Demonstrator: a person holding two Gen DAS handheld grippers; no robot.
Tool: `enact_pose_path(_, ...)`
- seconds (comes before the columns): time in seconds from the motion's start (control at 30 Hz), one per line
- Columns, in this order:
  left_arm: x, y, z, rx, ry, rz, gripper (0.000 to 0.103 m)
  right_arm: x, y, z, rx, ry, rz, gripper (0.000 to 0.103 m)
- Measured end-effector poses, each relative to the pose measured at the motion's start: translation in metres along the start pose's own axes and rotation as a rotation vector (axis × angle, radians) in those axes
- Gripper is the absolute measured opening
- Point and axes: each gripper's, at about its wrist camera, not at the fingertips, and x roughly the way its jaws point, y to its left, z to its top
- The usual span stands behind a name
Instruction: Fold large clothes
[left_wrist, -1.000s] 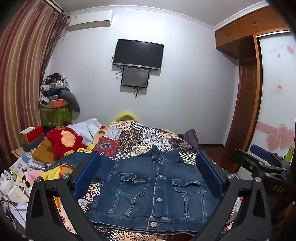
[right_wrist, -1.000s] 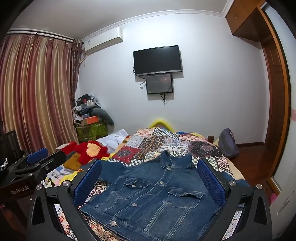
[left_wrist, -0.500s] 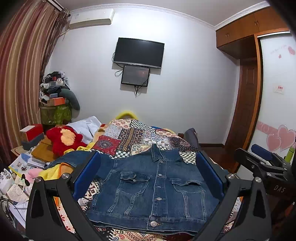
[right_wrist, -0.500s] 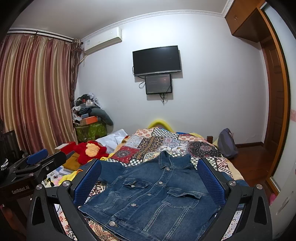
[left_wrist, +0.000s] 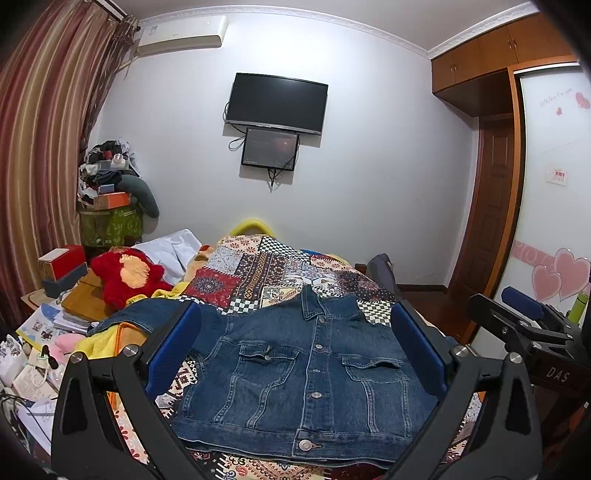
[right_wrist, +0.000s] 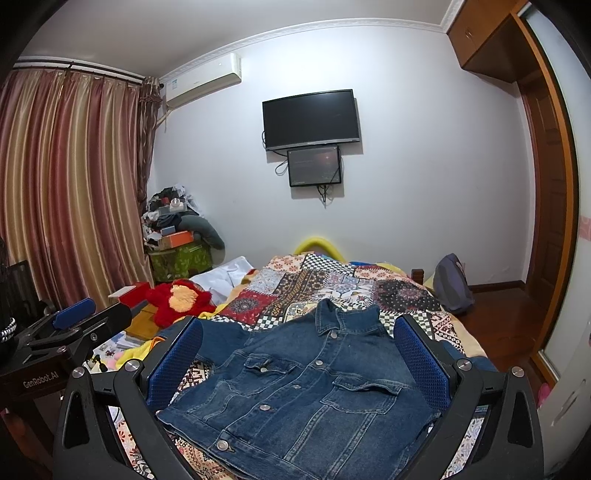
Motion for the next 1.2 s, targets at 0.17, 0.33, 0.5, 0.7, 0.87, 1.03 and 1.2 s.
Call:
enact_pose_path(0.17,0.0009,0.0,-0.0012,0.002,-0.001,0.0,0.103,0.003,0.0018,0.0,0.0,0.0,0.001,0.103)
enact_pose_path(0.33,0.002,0.002,-0.0005,-0.001,0.003,-0.002,0.103,-0.0001,-0.0029,0.0003,0.001,0.002,0.0,0.103)
enact_pose_path(0.5,0.0021,0.0024,-0.0003,-0.003,0.005,-0.001,0.103,0.0002,-0.0052,0.0,0.001,0.003,0.001,0.103)
enact_pose_path(0.7,0.0025,0.003,0.0,-0.005,0.006,0.0,0.103,0.001,-0.0046,0.0,0.002,0.004,0.0,0.103)
enact_pose_path(0.87,0.0034,0.0059,-0.0003,-0.006,0.007,0.003,0.103,0.0014,-0.0042,-0.0001,0.002,0.005,0.0,0.103)
enact_pose_path(1.03,0.0046,0.0059,-0.0005,-0.005,0.008,0.005,0.103,0.0032,-0.0063,-0.0009,0.004,0.009,0.0,0.103)
enact_pose_path(1.2,0.0075,0.0082,-0.0016,-0.013,0.016,0.006,0.103,0.0036,-0.0066,-0.0014,0.001,0.01,-0.001,0.103)
